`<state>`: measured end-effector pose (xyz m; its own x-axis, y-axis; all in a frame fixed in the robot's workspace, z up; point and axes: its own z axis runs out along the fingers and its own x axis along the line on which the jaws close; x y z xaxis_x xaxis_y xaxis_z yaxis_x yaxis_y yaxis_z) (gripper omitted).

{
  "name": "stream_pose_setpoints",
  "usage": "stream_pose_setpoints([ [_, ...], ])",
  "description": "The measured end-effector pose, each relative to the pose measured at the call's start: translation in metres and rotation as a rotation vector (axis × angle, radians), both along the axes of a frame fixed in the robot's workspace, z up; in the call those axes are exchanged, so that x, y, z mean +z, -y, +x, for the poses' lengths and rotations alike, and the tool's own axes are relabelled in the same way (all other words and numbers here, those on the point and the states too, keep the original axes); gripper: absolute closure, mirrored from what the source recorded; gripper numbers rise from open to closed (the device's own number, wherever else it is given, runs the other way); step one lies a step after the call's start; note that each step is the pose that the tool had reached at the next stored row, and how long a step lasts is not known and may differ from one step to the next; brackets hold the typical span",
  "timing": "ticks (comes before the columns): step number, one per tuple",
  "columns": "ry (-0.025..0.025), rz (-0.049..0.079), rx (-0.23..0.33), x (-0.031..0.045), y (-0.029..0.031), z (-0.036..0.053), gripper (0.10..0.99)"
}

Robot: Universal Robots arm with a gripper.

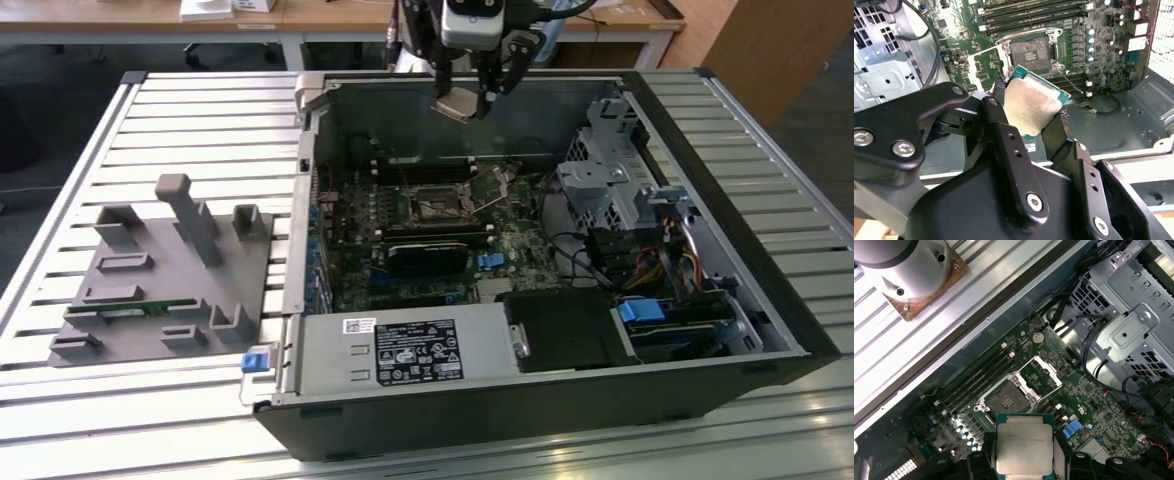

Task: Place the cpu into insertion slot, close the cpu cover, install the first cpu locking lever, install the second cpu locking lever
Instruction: 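Place the cpu into insertion slot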

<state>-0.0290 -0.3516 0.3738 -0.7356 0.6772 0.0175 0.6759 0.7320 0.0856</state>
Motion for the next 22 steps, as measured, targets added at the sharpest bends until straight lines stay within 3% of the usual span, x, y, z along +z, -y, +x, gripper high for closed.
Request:
stream_pose_setpoints([
  [22, 0.0000, -0.001, -0.173, -0.0019, -0.0008, 0.0000, 0.545],
])
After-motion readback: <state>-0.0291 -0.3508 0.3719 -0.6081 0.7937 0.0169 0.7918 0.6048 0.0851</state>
